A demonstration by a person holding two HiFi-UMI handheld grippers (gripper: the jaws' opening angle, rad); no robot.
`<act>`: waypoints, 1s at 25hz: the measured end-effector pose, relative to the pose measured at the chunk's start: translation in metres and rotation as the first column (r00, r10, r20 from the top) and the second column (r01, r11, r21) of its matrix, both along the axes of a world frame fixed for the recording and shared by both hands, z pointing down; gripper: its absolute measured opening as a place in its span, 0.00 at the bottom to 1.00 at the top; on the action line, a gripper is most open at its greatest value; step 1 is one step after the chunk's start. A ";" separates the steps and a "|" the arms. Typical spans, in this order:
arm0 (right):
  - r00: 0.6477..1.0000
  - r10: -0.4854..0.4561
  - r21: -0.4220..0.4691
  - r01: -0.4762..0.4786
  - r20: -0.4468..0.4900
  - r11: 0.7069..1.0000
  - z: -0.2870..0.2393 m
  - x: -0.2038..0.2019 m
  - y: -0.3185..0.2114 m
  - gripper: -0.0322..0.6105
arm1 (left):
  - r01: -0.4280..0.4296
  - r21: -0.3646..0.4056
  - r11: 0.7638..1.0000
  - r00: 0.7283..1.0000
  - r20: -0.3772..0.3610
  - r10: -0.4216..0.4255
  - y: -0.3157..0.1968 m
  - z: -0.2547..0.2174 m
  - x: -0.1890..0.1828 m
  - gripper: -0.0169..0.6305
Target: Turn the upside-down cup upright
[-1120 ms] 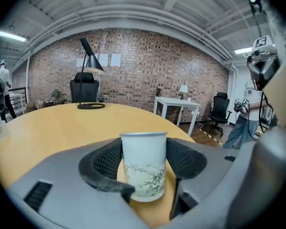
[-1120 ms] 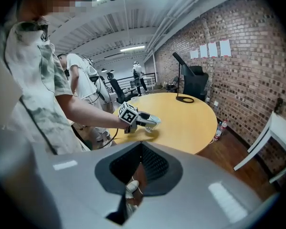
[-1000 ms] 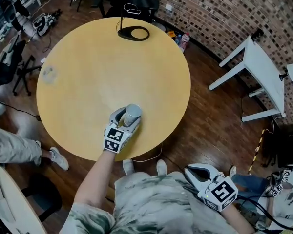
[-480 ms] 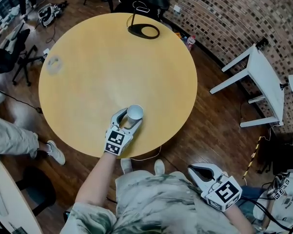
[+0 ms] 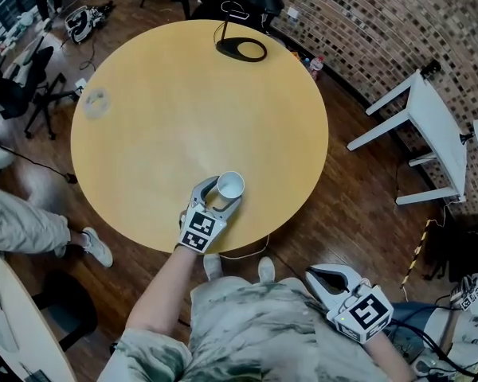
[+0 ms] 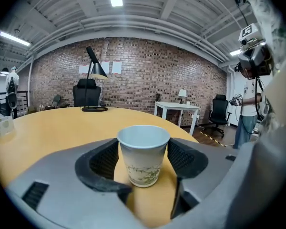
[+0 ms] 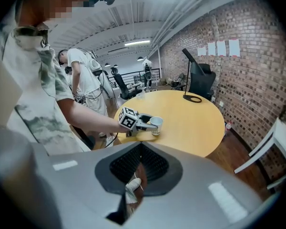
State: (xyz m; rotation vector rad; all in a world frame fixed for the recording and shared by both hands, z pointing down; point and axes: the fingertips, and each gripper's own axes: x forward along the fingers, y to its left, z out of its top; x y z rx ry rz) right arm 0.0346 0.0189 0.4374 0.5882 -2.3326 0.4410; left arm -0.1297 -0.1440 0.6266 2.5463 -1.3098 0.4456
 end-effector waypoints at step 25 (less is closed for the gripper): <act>0.984 -0.062 0.085 0.049 0.166 0.995 -0.016 0.063 0.055 0.07 | 0.224 0.003 0.975 0.974 0.035 -0.224 0.134 -0.087 -0.018 0.60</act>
